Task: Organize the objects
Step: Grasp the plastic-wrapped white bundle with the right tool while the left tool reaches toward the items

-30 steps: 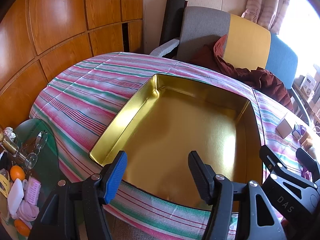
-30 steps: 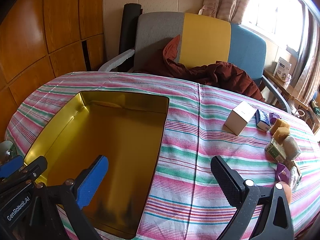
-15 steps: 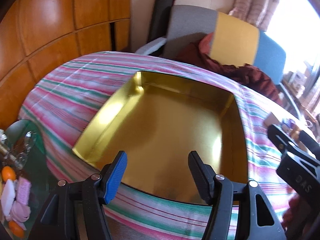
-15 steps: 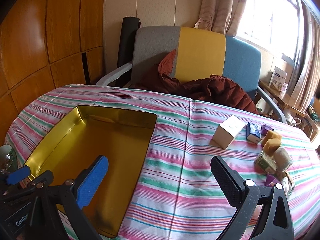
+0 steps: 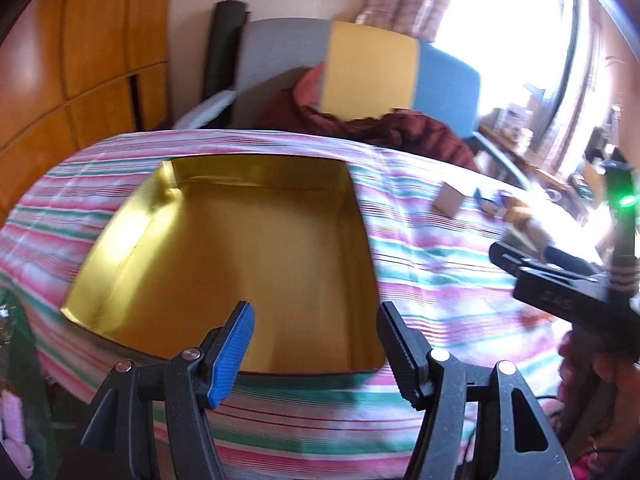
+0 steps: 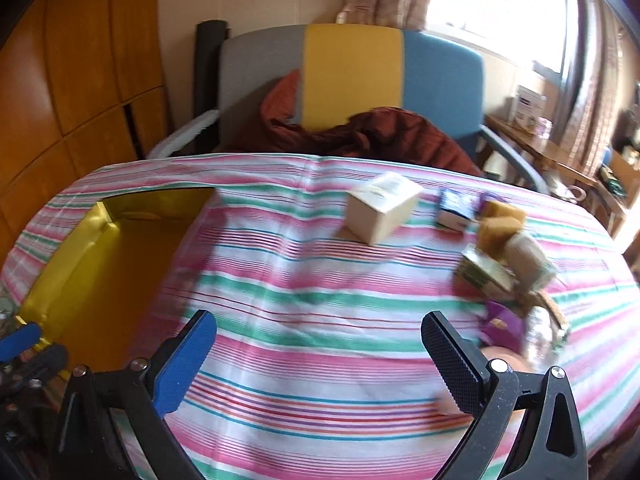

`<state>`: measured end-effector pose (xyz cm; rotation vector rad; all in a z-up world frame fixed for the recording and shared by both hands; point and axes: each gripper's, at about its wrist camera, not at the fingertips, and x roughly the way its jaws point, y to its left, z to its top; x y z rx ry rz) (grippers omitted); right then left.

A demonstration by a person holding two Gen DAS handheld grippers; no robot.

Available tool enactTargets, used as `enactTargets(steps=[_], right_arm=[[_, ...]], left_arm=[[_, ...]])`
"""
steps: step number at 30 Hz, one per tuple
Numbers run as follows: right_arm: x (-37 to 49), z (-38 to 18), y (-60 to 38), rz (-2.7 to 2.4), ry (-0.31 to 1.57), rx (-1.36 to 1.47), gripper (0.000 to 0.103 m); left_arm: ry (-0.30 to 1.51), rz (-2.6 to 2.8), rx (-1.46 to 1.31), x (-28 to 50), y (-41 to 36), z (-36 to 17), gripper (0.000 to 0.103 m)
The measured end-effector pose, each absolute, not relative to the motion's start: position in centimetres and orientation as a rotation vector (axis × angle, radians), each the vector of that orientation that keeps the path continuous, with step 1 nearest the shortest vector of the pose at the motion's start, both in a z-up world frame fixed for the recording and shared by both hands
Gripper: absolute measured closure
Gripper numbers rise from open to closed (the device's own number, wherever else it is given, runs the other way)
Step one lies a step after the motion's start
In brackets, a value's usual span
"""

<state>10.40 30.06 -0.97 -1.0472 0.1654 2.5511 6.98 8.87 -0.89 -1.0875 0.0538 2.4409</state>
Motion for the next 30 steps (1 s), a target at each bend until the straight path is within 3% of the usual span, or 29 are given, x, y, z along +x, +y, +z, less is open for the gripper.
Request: enactTargets(steps=[11,12,15,22,26,30], right_arm=[[17.6,-3.6,44.8,2.271,0.450,-1.016,0.002],[17.8,-3.6,45.8,2.260,0.473,-1.023,0.005],[17.5,-3.9,48.8,2.252,0.552,-1.085,0.026],[15.4,-5.8,51.5,2.235,0.657,-1.308,0.036],[15.5,-6.7,52.5,2.245,0.685,-1.317,0.062],[15.8,-6.5,52.8,2.256,0.775,-1.302,0.064]], left_arm=[[0.026,2.267,-1.114,8.7,12.4,-1.8,0.039],[0.029,2.254,-1.117,8.8,12.9,-1.9,0.039],[0.026,2.197,-1.128,9.2,13.6,-2.0,0.039],[0.093,2.125,-1.092,9.8,16.1,-1.8,0.039],[0.108,2.067,-1.089,9.7,18.0,-2.0,0.039],[0.155,1.993,-1.086,9.7,21.0,-2.4,0.032]])
